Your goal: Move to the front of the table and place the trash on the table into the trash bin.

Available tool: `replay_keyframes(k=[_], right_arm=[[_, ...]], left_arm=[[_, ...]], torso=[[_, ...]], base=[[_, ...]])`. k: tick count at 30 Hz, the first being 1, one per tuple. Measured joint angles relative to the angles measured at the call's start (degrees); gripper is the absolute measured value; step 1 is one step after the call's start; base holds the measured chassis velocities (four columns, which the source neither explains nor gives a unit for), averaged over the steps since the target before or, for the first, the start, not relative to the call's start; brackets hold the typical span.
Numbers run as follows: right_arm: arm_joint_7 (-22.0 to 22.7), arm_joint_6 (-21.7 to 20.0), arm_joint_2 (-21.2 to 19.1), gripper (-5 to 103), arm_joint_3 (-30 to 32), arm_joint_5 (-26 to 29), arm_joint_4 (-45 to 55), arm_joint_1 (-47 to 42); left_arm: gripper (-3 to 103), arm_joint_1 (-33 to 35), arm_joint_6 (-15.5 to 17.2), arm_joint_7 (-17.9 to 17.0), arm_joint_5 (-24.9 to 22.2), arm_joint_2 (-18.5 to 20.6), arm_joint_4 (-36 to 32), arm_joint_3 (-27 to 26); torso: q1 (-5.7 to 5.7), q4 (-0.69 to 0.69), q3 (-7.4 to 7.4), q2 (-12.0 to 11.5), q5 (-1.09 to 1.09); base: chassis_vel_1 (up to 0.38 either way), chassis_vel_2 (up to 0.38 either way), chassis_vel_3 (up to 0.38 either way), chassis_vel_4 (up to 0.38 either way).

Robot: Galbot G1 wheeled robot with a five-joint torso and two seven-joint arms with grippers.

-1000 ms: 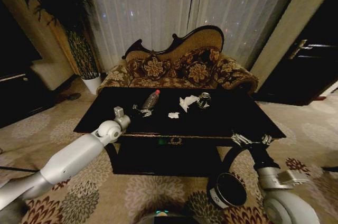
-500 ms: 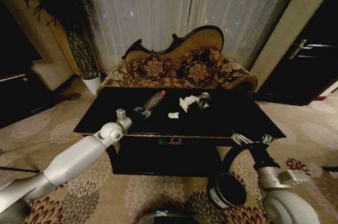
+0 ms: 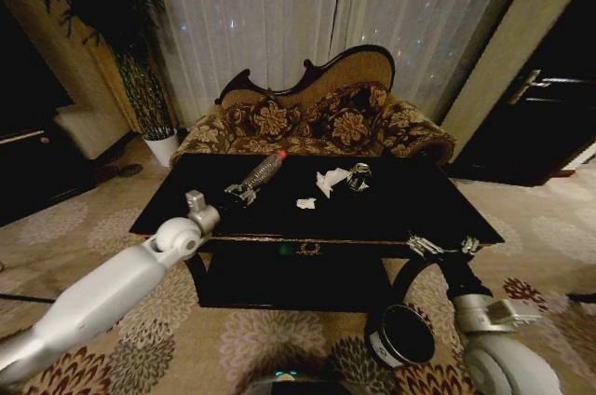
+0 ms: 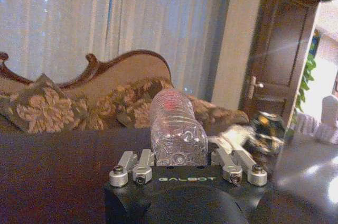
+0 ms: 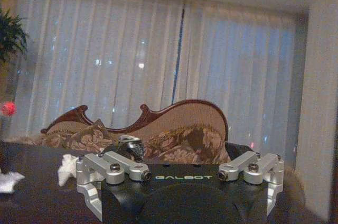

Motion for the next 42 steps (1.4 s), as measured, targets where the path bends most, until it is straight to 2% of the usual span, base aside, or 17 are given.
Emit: replay_keyframes(k=[3,7,9,12,13,15,17,18,21,26,27,30,34,36,37,40,42], right_arm=[[0.3,0.6,-0.2,100,0.1,-3.4,-0.2,-0.1],[1.9,4.2,-0.1,100,0.6,-15.0,-1.9,-0.1],[2.1,4.6,0.0,100,0.7,-16.0,-2.1,-0.2],[2.8,7.3,1.5,100,1.6,-24.4,-2.5,-1.0],[2.8,7.3,1.5,100,1.6,-24.4,-2.5,-1.0],[2.9,8.5,2.3,100,2.0,-29.4,-2.3,-1.5],[3.9,12.2,3.5,100,2.4,-39.6,-2.7,-1.7],[3.9,12.2,3.5,100,2.4,-39.6,-2.7,-1.7],[5.9,16.8,4.5,100,2.4,-48.3,-3.7,-1.5],[7.5,22.5,4.5,100,2.5,-57.5,-4.8,-0.5],[7.5,22.5,4.5,100,2.5,-57.5,-4.8,-0.5],[8.3,25.2,4.4,100,2.6,-61.9,-5.3,-0.1],[8.4,25.7,4.5,100,2.5,-63.0,-5.4,-0.1],[8.4,26.2,4.8,100,2.1,-64.7,-5.4,-0.1],[8.4,26.2,4.8,100,2.1,-64.7,-5.4,-0.1],[8.4,26.5,5.4,100,1.0,-66.8,-5.5,0.0],[8.4,26.6,5.6,100,0.9,-67.4,-5.6,0.2]], left_arm=[[41,4.9,0.2,0.2,-0.5,1.9,-3.6,-3.0],[41,12.3,0.8,-0.1,-1.2,4.6,-13.0,-6.5],[41,12.5,0.9,-0.2,-1.2,4.6,-13.8,-6.5],[41,12.9,2.0,-1.6,-2.1,4.2,-17.9,-5.8],[41,12.9,2.0,-1.6,-2.1,4.2,-17.9,-5.8],[41,13.1,2.5,-1.9,-2.9,4.0,-19.0,-5.5],[41,13.9,3.4,-2.5,-5.4,4.0,-20.6,-5.3],[41,13.9,3.4,-2.5,-5.4,4.0,-20.6,-5.3],[41,14.4,4.0,-2.9,-8.2,4.4,-22.1,-5.3],[41,14.1,5.0,-3.0,-11.1,5.2,-24.3,-4.5],[41,14.1,5.0,-3.0,-11.1,5.2,-24.3,-4.5],[41,11.4,5.6,-2.9,-13.0,6.1,-25.2,-1.9],[41,7.3,5.9,-2.9,-13.7,6.6,-25.3,1.4],[41,1.0,6.2,-3.0,-15.0,6.4,-25.3,6.2],[41,1.0,6.2,-3.0,-15.0,6.4,-25.3,6.2],[41,-8.3,6.6,-4.0,-17.0,5.0,-25.4,14.6],[41,-10.0,6.7,-4.3,-17.5,4.4,-25.4,16.3]], torso=[[0.00,0.01,0.00,0.0,-0.01],[0.00,0.00,0.00,0.0,0.01],[0.00,-0.01,0.00,0.0,0.01],[0.00,-0.01,0.00,0.0,0.00],[0.00,-0.01,0.00,0.0,0.00],[0.00,-0.03,0.00,0.0,-0.01],[-0.01,-0.02,0.00,0.0,-0.01],[-0.01,-0.02,0.00,0.0,-0.01],[0.00,-0.02,0.00,0.0,0.00],[0.00,-0.01,0.01,0.0,-0.01],[0.00,-0.01,0.01,0.0,-0.01],[0.00,0.00,0.01,0.0,0.00],[0.00,-0.01,0.01,0.0,0.00],[0.00,-0.01,0.01,0.0,0.00],[0.00,-0.01,0.01,0.0,0.00],[0.01,-0.02,0.01,0.0,0.00],[0.01,-0.02,0.01,0.0,0.00]], base=[[0.000,0.000,0.000,0.000],[0.000,0.000,0.000,0.000],[0.000,0.000,0.000,0.000],[0.000,0.000,0.000,0.000],[0.000,0.000,0.000,0.000],[0.000,0.000,0.000,0.000],[0.000,0.000,0.000,0.000],[0.000,0.000,0.000,0.000],[0.000,0.000,0.000,0.000],[0.000,0.000,0.000,0.000],[0.000,0.000,0.000,0.000],[0.000,0.000,0.000,0.000],[0.000,0.000,0.000,0.000],[0.000,0.000,0.000,0.000],[0.000,0.000,0.000,0.000],[0.000,0.000,0.000,0.000],[0.000,0.000,0.000,0.000]])
